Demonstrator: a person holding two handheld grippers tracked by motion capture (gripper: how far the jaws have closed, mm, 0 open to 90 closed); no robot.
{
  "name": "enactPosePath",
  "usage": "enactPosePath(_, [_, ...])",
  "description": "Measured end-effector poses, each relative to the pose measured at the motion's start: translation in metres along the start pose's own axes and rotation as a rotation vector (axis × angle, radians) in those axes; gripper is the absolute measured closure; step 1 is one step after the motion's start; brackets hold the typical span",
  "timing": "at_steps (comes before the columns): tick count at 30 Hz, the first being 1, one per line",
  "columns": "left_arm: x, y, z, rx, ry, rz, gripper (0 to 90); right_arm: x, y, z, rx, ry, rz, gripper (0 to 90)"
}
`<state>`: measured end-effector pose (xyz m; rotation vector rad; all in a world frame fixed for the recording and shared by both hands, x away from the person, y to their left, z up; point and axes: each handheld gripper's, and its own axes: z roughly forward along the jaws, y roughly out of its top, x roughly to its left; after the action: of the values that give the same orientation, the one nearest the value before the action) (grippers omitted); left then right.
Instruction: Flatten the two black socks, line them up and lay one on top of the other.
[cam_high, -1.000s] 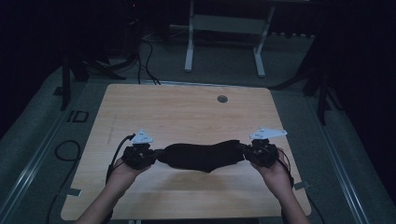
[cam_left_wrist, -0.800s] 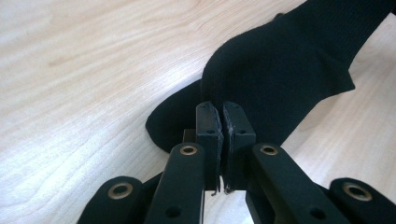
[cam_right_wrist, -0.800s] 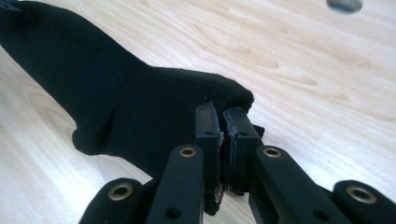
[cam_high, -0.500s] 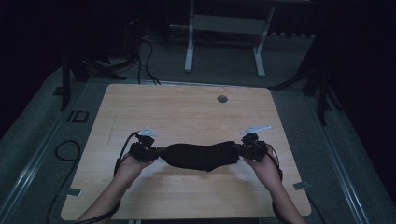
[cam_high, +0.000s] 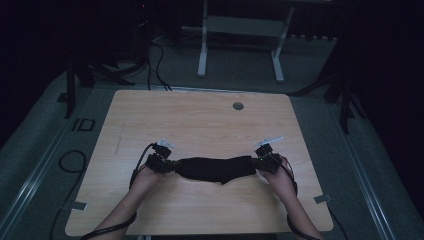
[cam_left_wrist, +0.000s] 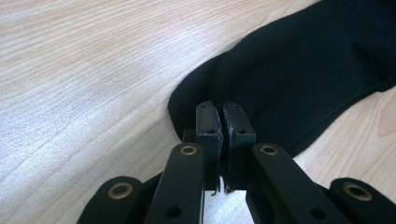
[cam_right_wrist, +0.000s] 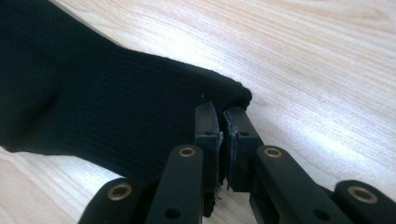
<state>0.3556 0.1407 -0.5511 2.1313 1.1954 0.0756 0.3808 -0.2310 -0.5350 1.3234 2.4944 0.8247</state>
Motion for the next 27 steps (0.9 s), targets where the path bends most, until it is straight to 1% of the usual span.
enactPosePath(4, [0.001, 0.0, 0.003, 0.006, 0.004, 0.007, 86.6, -0.002, -0.001, 0.001, -0.001, 0.004, 0.001, 84.0])
enactPosePath(7, [0.001, 0.001, 0.004, 0.0, 0.007, 0.002, 86.4, -0.001, -0.001, 0.001, 0.002, -0.003, -0.007, 83.6])
enactPosePath(10, [0.0, 0.0, 0.004, -0.005, 0.012, 0.014, 85.4, -0.001, -0.001, 0.001, 0.003, -0.005, -0.009, 82.1])
enactPosePath(12, [-0.001, 0.001, 0.002, -0.014, 0.002, 0.016, 81.2, -0.001, 0.0, 0.001, 0.004, -0.008, -0.01, 75.1])
enactPosePath(13, [-0.001, 0.001, 0.0, -0.011, 0.004, 0.018, 77.0, -0.001, 0.0, 0.0, -0.003, -0.01, -0.009, 71.3])
enactPosePath(14, [-0.003, 0.001, -0.003, -0.024, 0.013, 0.023, 71.0, -0.001, 0.0, -0.002, -0.014, -0.003, -0.01, 70.2])
enactPosePath(15, [-0.004, 0.002, -0.008, -0.038, 0.023, 0.035, 67.1, -0.001, 0.001, -0.006, -0.023, -0.004, -0.009, 68.2])
enactPosePath(17, [-0.007, 0.004, -0.018, -0.077, 0.04, 0.043, 61.7, -0.001, 0.002, -0.014, -0.054, -0.012, -0.011, 68.9])
enactPosePath(18, [-0.009, 0.005, -0.023, -0.098, 0.05, 0.048, 61.2, 0.001, 0.003, -0.019, -0.067, -0.012, -0.01, 69.6])
enactPosePath(19, [-0.011, 0.006, -0.027, -0.119, 0.058, 0.052, 61.3, 0.002, 0.003, -0.024, -0.085, -0.02, -0.016, 73.1])
enactPosePath(20, [-0.015, 0.006, -0.03, -0.131, 0.076, 0.066, 65.0, 0.004, 0.004, -0.028, -0.097, -0.023, -0.023, 75.9])
enactPosePath(21, [-0.019, 0.007, -0.032, -0.137, 0.081, 0.085, 78.6, 0.007, 0.005, -0.031, -0.105, -0.016, -0.026, 77.4])
enactPosePath(22, [-0.023, 0.007, -0.032, -0.137, 0.076, 0.098, 83.6, 0.01, 0.005, -0.033, -0.111, -0.008, -0.032, 83.2])
enactPosePath(23, [-0.027, 0.007, -0.03, -0.137, 0.062, 0.106, 89.5, 0.013, 0.005, -0.034, -0.116, -0.001, -0.044, 86.4])
enactPosePath(25, [-0.033, 0.007, -0.024, -0.115, 0.047, 0.134, 89.7, 0.02, 0.004, -0.031, -0.115, 0.021, -0.052, 89.6])
enactPosePath(27, [-0.035, 0.005, -0.014, -0.1, 0.04, 0.128, 89.8, 0.023, 0.002, -0.026, -0.106, 0.025, -0.06, 89.7])
